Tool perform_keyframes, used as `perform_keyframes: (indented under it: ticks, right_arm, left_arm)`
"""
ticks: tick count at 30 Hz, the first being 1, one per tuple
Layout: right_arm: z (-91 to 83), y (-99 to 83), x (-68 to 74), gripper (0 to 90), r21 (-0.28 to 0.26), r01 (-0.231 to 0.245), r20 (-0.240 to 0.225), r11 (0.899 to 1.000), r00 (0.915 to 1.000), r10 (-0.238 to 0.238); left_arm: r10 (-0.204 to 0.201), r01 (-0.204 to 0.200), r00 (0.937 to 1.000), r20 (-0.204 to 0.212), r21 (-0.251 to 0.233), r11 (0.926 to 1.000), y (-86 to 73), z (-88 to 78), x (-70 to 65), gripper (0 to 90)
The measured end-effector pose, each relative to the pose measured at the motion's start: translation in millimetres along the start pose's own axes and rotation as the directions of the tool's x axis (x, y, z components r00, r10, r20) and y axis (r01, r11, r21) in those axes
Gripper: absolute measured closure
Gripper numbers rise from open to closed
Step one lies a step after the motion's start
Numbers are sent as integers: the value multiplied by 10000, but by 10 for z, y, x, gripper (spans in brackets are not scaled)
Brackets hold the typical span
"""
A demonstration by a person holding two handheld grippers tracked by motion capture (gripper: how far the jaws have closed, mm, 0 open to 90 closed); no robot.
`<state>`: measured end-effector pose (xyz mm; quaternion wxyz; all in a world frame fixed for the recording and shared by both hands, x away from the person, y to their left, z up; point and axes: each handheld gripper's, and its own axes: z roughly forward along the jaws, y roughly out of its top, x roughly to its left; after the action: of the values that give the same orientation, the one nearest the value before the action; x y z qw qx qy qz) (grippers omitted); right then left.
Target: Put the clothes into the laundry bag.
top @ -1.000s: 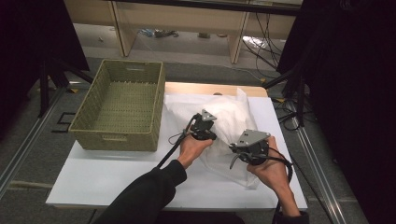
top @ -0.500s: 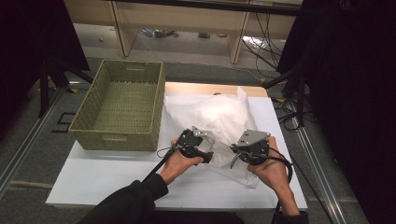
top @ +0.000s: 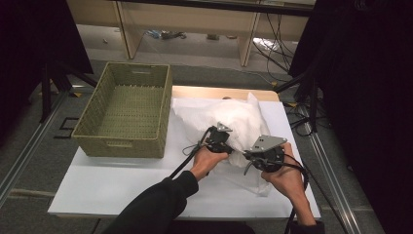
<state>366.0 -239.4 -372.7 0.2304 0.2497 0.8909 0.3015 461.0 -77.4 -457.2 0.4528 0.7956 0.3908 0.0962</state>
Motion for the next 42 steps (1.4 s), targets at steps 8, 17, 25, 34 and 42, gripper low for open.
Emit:
perform_keyframes:
  ticks: [8,17,25,34,42]
  right_arm:
    - [84,-112,-43,900,190,-453,-25,9988,9990,453]
    - [62,-86,-57,900,82,-204,127,9998,9997,203]
    - [75,-64,-33,900,79,-109,67,9999,9999,108]
    - [66,-68,-31,900,132,-271,-4,9995,9996,271]
    - [56,-92,-67,900,131,-306,128,9994,9995,304]
  left_arm:
    - [612,-598,9980,-170,741,9955,-86,-51,79,549]
    - [777,-721,9958,-487,1084,9915,-367,-608,290,319]
    - [-301,302,9995,-25,768,9966,-334,-364,328,379]
    - [-684,691,9976,-137,581,9959,-260,-22,358,809]
    - [-424,424,9991,14,105,9990,-43,119,277,861]
